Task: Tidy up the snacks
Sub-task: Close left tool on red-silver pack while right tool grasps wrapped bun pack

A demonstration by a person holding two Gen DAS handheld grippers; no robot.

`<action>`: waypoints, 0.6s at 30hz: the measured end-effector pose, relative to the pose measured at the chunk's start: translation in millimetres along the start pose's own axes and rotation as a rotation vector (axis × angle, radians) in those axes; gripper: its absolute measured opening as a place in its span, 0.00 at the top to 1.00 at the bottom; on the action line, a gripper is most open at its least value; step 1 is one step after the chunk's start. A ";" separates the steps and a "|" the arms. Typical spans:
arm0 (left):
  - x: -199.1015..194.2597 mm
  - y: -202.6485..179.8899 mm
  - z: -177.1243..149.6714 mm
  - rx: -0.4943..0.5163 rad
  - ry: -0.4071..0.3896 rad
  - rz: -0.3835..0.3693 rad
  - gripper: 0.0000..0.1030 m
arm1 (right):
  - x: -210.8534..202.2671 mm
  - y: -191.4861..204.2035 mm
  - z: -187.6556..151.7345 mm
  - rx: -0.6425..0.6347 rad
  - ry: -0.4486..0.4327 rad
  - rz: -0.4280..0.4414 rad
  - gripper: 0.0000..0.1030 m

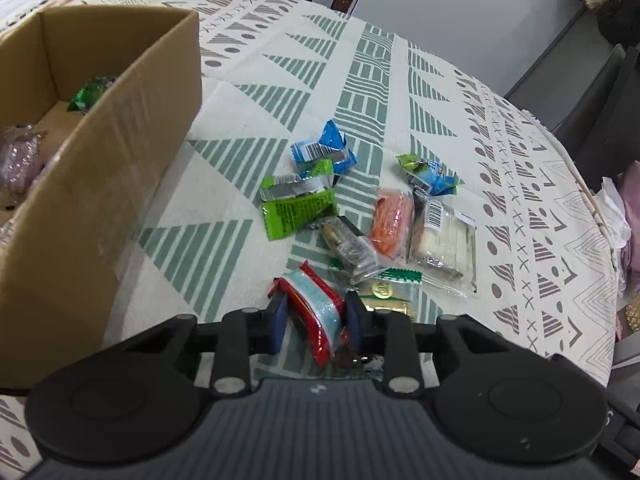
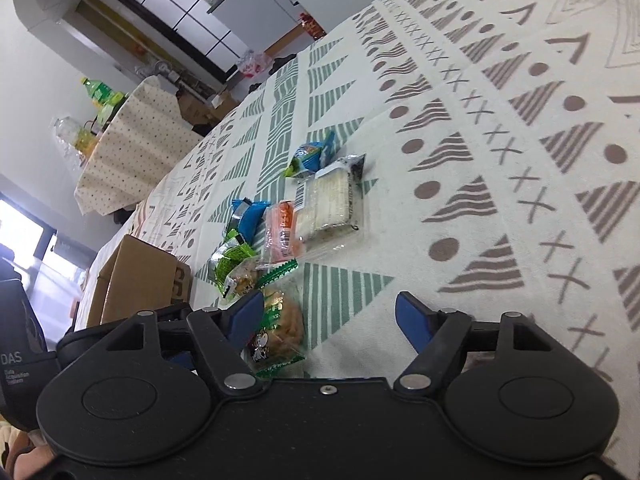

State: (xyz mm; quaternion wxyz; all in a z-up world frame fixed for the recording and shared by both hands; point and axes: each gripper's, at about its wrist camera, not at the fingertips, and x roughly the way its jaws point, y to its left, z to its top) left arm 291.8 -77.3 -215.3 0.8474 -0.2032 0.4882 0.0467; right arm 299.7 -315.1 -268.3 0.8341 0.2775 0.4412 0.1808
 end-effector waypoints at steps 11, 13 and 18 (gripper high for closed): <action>-16.2 7.4 -0.2 0.034 -0.048 0.064 0.76 | 16.3 25.6 -3.5 -0.087 0.012 0.019 0.31; -17.4 11.7 0.7 0.021 -0.043 0.067 0.76 | 19.7 33.0 -5.2 -0.111 0.012 0.014 0.31; -19.7 21.8 0.8 -0.009 -0.026 0.090 0.76 | 25.6 46.7 -9.6 -0.155 -0.003 -0.021 0.32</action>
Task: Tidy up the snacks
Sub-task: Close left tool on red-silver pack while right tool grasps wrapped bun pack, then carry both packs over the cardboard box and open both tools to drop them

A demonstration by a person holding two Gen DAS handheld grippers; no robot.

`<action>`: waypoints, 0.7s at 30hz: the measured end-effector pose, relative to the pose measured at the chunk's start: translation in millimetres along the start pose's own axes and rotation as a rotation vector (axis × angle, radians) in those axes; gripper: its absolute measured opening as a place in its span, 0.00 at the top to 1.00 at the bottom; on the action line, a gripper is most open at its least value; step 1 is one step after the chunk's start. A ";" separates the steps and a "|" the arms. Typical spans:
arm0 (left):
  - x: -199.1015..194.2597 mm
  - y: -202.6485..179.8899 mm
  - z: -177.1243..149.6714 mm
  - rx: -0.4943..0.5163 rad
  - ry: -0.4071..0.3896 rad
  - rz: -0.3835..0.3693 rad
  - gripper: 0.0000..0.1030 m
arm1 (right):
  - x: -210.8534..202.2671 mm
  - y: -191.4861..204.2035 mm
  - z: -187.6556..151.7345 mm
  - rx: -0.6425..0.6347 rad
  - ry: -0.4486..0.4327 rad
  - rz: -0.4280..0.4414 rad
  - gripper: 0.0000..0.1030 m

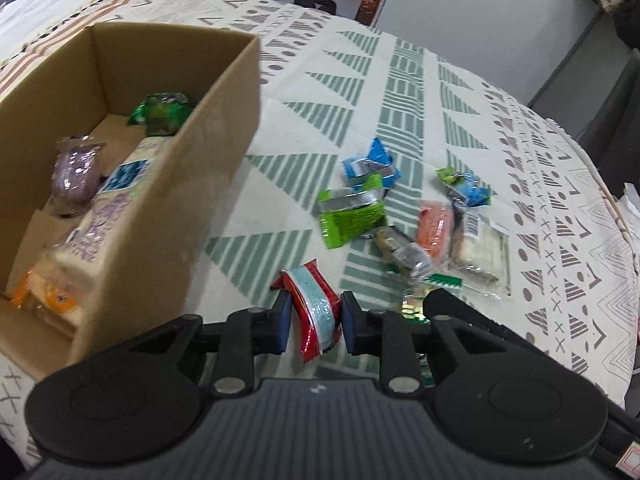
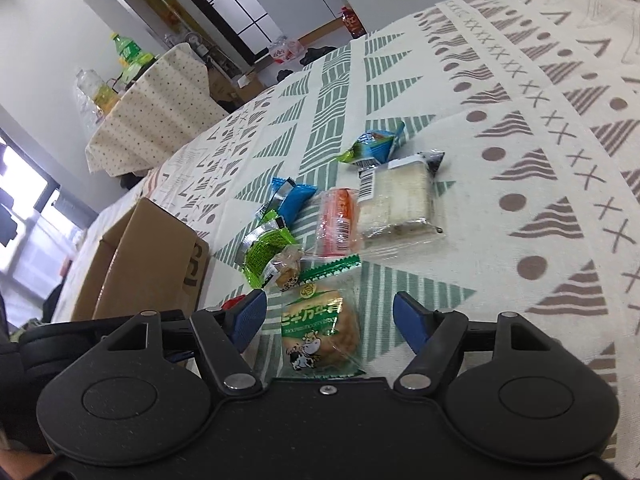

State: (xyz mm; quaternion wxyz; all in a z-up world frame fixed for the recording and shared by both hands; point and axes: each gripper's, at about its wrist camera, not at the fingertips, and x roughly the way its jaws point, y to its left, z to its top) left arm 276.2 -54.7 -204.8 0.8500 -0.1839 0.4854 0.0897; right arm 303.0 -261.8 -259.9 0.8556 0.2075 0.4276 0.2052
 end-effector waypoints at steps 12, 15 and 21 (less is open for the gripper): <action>-11.9 5.5 -1.5 -0.005 -0.014 -0.030 0.76 | 11.3 30.3 -15.1 -0.183 -0.001 -0.153 0.58; -15.5 4.2 -2.0 -0.004 -0.016 -0.047 0.76 | 4.4 31.5 -14.7 -0.186 0.009 -0.147 0.70; -25.2 0.2 -5.1 0.015 -0.035 -0.069 0.76 | -17.7 29.0 -12.7 -0.156 -0.005 -0.153 0.78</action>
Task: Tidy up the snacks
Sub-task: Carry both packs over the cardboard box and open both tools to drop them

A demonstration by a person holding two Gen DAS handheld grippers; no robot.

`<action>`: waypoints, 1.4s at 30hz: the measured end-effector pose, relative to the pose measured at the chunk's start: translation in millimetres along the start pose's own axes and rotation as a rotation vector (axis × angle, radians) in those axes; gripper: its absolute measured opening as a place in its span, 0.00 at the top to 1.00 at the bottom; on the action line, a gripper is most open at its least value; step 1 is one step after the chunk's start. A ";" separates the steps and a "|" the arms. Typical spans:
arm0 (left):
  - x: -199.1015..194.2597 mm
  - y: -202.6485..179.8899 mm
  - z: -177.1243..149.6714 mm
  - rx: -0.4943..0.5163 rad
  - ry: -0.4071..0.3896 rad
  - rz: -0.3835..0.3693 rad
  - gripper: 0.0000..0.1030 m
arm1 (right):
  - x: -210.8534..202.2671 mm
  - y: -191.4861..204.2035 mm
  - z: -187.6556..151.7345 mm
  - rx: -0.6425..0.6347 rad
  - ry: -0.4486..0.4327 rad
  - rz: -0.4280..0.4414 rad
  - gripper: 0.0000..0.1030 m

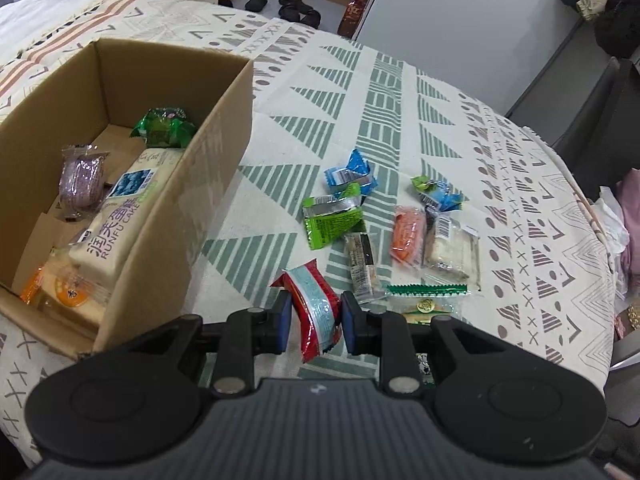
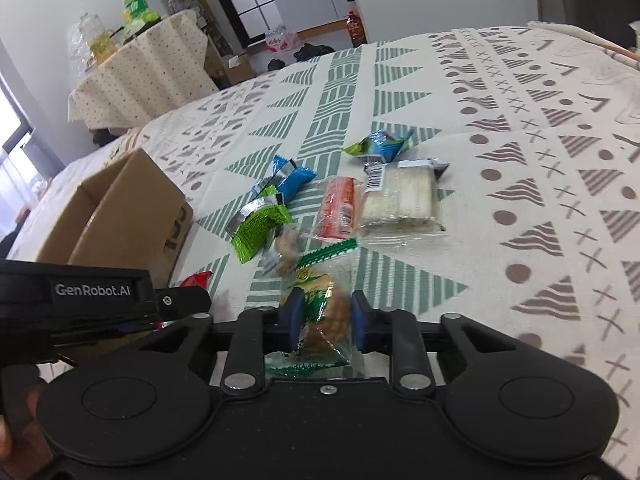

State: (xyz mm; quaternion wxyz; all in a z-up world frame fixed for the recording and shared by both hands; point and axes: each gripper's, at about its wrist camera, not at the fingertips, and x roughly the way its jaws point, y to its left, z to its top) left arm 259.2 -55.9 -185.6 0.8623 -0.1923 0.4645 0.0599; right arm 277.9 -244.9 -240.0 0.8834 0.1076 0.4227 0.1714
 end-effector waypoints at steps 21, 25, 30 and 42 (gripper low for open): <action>-56.1 3.8 15.9 0.000 -0.144 -0.072 0.76 | -59.4 9.5 17.5 0.066 -0.114 0.009 0.83; -61.4 10.6 21.8 -0.019 -0.158 -0.087 0.76 | -64.6 19.5 25.0 0.052 -0.135 0.017 0.83; -65.5 14.1 27.2 -0.023 -0.169 -0.109 0.76 | -66.6 33.7 33.1 0.037 -0.154 0.023 0.83; -81.6 54.9 49.5 -0.113 -0.212 -0.124 0.76 | -59.5 78.5 52.7 0.005 -0.181 0.058 0.83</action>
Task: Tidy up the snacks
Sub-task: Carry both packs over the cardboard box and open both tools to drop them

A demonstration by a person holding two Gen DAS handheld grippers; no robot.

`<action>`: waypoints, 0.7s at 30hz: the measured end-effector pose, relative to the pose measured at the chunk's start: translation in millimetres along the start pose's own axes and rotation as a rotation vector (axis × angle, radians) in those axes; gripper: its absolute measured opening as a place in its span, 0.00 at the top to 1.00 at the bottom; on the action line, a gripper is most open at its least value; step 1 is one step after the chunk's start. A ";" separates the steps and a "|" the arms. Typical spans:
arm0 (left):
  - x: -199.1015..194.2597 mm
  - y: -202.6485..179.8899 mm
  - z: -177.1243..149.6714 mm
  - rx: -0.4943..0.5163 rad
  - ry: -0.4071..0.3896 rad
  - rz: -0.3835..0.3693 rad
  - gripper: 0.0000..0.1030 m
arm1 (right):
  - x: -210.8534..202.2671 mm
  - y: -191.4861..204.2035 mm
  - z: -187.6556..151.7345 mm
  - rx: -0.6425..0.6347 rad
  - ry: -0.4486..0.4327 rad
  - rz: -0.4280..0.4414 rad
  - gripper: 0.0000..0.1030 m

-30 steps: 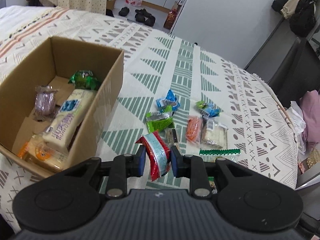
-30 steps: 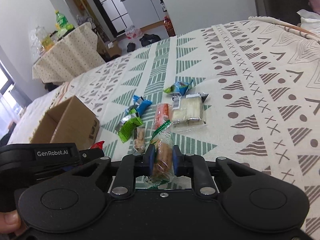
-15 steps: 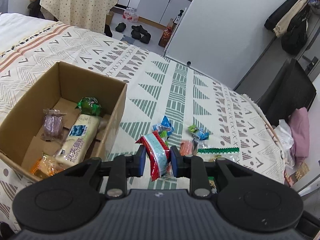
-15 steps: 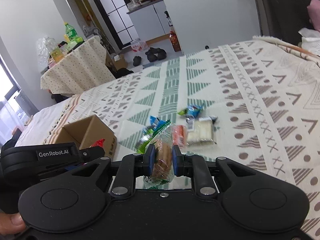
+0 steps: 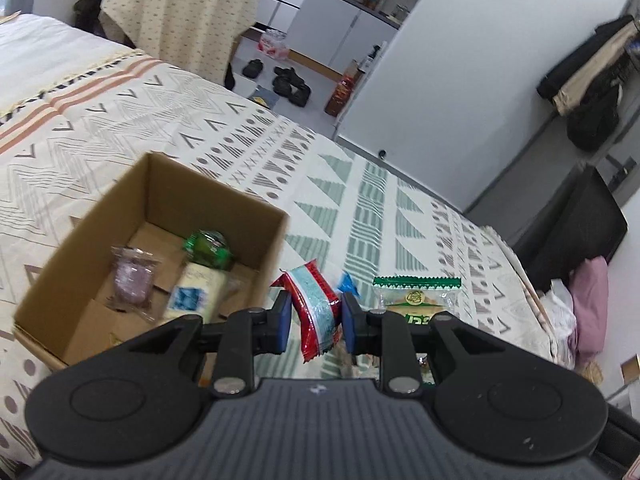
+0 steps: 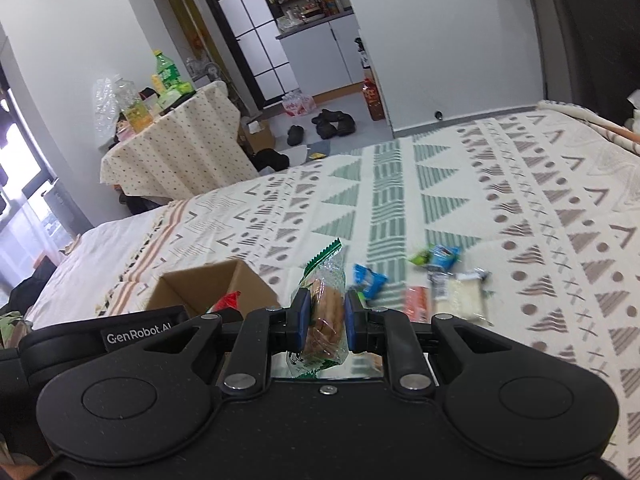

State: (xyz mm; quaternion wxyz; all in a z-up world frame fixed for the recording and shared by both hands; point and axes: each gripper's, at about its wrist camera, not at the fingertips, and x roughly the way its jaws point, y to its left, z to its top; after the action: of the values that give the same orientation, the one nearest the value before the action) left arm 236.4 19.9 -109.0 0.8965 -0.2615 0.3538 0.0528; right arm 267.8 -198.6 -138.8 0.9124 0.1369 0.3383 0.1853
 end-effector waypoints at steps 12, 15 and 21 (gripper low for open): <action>-17.6 51.6 31.7 -0.103 -0.040 0.053 0.76 | 18.5 56.3 7.4 -0.067 0.001 0.059 0.83; -21.7 63.7 37.4 -0.117 -0.046 0.078 0.76 | 23.5 68.7 7.4 -0.080 0.003 0.074 0.83; -29.9 88.1 48.9 -0.167 -0.067 0.114 0.75 | 32.0 91.2 3.5 -0.096 0.015 0.097 0.83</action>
State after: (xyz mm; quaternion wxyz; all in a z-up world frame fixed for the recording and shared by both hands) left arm 219.2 122.9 -97.2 0.8785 -0.3129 0.3320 0.1418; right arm 270.3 -103.8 -120.2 0.9053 0.1078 0.3290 0.2462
